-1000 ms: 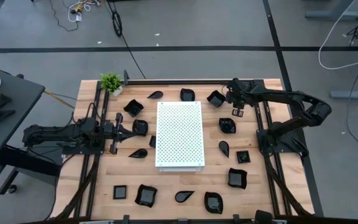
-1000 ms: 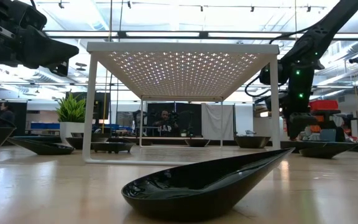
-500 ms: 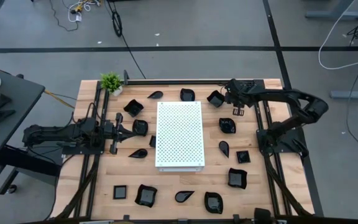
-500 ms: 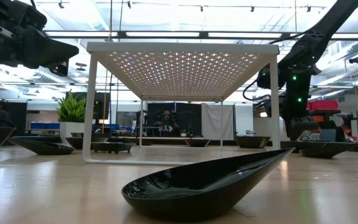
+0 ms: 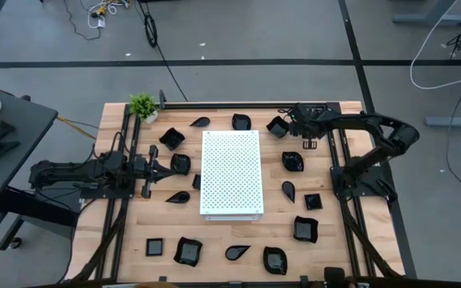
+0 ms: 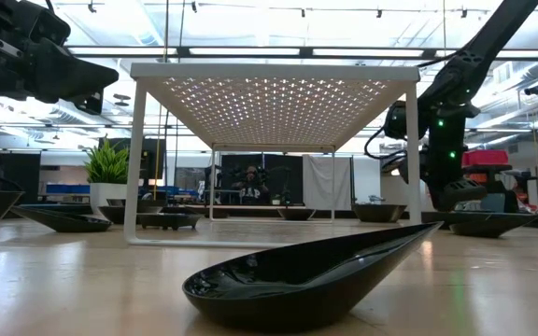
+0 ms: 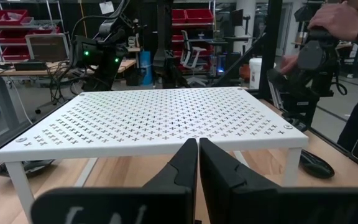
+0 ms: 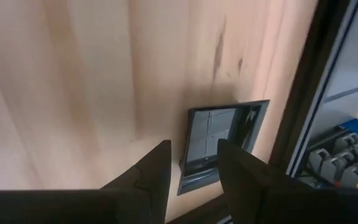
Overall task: Pick & Place Mini shaped plates
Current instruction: Put the black square plate on the shelf
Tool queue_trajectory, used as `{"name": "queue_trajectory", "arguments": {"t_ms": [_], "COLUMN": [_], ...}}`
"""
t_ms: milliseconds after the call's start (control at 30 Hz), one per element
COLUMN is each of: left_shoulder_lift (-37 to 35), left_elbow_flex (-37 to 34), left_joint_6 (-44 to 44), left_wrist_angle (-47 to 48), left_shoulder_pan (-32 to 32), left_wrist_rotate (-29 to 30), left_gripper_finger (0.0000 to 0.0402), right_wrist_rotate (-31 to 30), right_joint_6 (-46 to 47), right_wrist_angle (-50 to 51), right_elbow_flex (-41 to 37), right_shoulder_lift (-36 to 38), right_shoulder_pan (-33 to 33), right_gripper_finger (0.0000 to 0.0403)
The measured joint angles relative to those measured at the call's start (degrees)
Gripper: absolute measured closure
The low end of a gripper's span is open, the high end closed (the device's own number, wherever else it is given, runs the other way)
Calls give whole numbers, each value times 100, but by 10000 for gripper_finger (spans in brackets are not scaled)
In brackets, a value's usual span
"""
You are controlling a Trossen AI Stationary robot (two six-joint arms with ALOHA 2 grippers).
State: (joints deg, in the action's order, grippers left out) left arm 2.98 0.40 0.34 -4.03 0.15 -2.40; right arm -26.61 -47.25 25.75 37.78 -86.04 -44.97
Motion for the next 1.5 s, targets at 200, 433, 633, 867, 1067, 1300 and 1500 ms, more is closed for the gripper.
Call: {"name": "queue_trajectory", "arguments": {"t_ms": [200, 433, 633, 867, 1067, 1300, 1500], "left_shoulder_lift": [1, 0, 2, 0, 1, 0, 2], "left_elbow_flex": [-1, -1, 0, 0, 0, -2, -2], "left_joint_6": [1, 1, 2, 2, 1, 0, 0], "left_wrist_angle": [0, 0, 0, 0, 0, -1, -2], "left_shoulder_pan": [0, 1, 2, 0, 0, 0, 1], "left_wrist_rotate": [-2, -1, -2, -2, -2, -2, 0], "left_gripper_finger": [381, 381, 381, 381, 381, 381, 381], "right_wrist_rotate": [-131, -146, -149, -150, -149, -148, -146], "right_joint_6": [-222, -397, -474, -600, -578, -421, -153], "right_wrist_angle": [-116, -176, -305, -398, -394, -314, -99], "right_elbow_flex": [0, 0, 0, 0, 0, 0, 0], "right_shoulder_lift": [-185, -184, -184, -184, -184, -102, 67], "right_shoulder_pan": [0, 0, 0, 0, 0, 0, 0], "right_gripper_finger": [270, 303, 356, 398, 396, 400, 401]}}
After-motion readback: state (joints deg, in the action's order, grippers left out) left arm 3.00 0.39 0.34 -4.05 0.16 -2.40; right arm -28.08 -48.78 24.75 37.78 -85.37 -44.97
